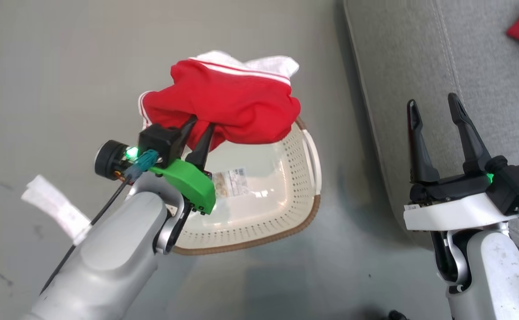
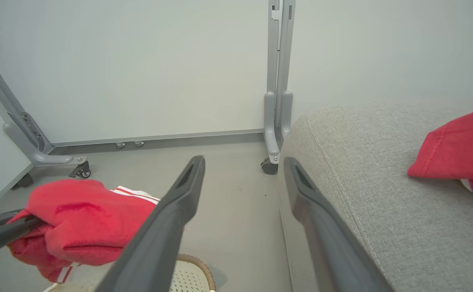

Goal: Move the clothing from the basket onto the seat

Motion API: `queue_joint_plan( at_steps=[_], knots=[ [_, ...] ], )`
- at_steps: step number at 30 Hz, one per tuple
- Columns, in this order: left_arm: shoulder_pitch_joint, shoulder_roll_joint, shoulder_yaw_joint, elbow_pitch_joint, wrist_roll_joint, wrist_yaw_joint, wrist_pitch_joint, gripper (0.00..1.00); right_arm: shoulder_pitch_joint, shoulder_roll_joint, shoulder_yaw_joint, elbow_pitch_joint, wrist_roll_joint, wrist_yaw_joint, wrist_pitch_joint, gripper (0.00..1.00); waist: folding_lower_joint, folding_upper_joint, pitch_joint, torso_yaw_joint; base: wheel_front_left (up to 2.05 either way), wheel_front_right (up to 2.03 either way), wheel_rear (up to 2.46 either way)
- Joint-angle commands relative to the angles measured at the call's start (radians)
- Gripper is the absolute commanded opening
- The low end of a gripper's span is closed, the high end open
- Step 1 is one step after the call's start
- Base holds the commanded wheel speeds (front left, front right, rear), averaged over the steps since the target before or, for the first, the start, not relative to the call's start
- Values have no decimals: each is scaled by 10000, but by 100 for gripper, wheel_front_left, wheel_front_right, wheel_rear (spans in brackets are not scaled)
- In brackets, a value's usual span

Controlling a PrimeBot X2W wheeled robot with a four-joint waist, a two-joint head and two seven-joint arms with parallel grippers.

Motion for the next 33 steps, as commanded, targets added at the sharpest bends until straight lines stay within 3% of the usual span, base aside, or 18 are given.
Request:
queue_joint_plan(
  at_steps=[1, 9, 16, 24, 33],
  knots=[
    [322, 121, 327, -536, 183, 124, -27, 0, 198, -28, -58, -77, -57, -7, 87, 100, 1, 0, -980, 821, 0, 0, 0],
    [1555, 434, 2125, -3236, 1046, 379, -31, 0, 614, -26, -158, -257, -195, -7, 491, 100, 1, 0, -1893, 1141, 0, 0, 0],
    [2281, 517, 3056, -4744, 1752, 62, -28, 0, 1035, -26, -84, -342, -255, -7, 788, 100, 1, 0, -2705, 1228, 0, 0, 0],
    [3229, 573, 3512, -5743, 2048, -161, -18, 0, 1677, -25, 27, -395, -179, -7, 1040, 100, 1, 0, -3665, 1225, 0, 0, 0],
    [4466, 424, 3688, -6370, 1967, -62, -18, 0, 2396, -25, 184, -490, -89, -5, 1304, 100, 1, 0, -4560, 1326, 0, 0, 0]
  ],
)
